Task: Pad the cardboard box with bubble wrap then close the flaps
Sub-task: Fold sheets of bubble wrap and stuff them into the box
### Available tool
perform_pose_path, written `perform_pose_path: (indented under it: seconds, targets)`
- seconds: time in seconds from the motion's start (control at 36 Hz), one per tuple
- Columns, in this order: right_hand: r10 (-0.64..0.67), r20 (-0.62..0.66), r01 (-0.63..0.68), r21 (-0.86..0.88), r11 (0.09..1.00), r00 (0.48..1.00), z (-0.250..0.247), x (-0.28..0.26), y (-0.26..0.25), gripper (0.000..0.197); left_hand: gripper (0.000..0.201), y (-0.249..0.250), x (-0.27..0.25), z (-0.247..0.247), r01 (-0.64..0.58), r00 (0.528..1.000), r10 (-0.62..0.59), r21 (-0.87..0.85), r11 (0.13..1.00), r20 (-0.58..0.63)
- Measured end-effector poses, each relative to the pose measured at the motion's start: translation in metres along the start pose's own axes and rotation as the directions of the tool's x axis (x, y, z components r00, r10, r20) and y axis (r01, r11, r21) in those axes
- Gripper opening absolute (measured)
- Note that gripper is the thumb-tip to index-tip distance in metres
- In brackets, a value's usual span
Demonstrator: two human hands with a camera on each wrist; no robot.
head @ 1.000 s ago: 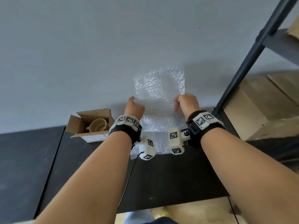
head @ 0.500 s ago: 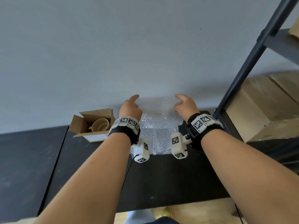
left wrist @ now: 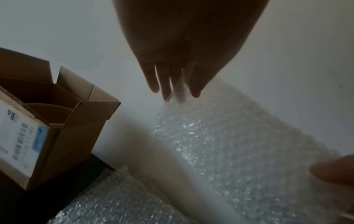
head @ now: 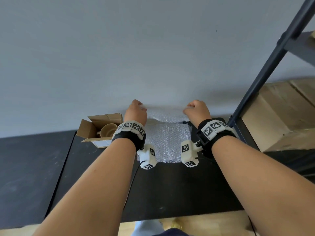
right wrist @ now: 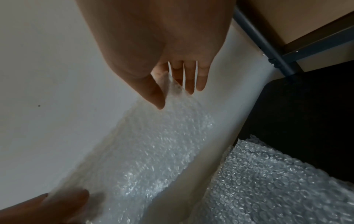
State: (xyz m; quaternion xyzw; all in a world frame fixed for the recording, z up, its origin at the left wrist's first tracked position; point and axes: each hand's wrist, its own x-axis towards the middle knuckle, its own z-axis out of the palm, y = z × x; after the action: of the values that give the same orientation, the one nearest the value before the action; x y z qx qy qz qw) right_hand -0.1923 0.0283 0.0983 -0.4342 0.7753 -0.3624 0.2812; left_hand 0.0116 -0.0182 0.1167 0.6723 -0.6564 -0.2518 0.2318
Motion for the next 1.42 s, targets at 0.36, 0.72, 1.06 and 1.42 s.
perform_pose_path:
  seconds: [0.36, 0.72, 1.06, 1.42]
  targets:
    - [0.053, 0.001, -0.053, 0.086, 0.995, 0.999, 0.031, -0.016, -0.042, 0.010, 0.061, -0.035, -0.001, -0.034, 0.261, 0.965, -0.256, -0.313, 0.913, 0.056]
    - [0.005, 0.206, -0.012, 0.032, 0.999, 0.979, 0.104, -0.038, -0.097, 0.059, 0.043, -0.105, 0.027, -0.092, 0.300, 0.935, -0.346, -0.335, 0.893, -0.083]
    - [-0.258, 0.191, 0.290, -0.169, 0.942, 0.947, 0.184, -0.063, -0.140, 0.069, 0.032, -0.176, 0.049, -0.134, 0.198, 0.980, -0.198, -0.078, 0.977, 0.007]
    - [-0.123, 0.274, 0.241, -0.453, 0.859, 0.954, 0.230, -0.082, -0.139, 0.049, 0.039, -0.219, 0.061, -0.126, -0.011, 0.964, -0.038, 0.181, 0.983, 0.263]
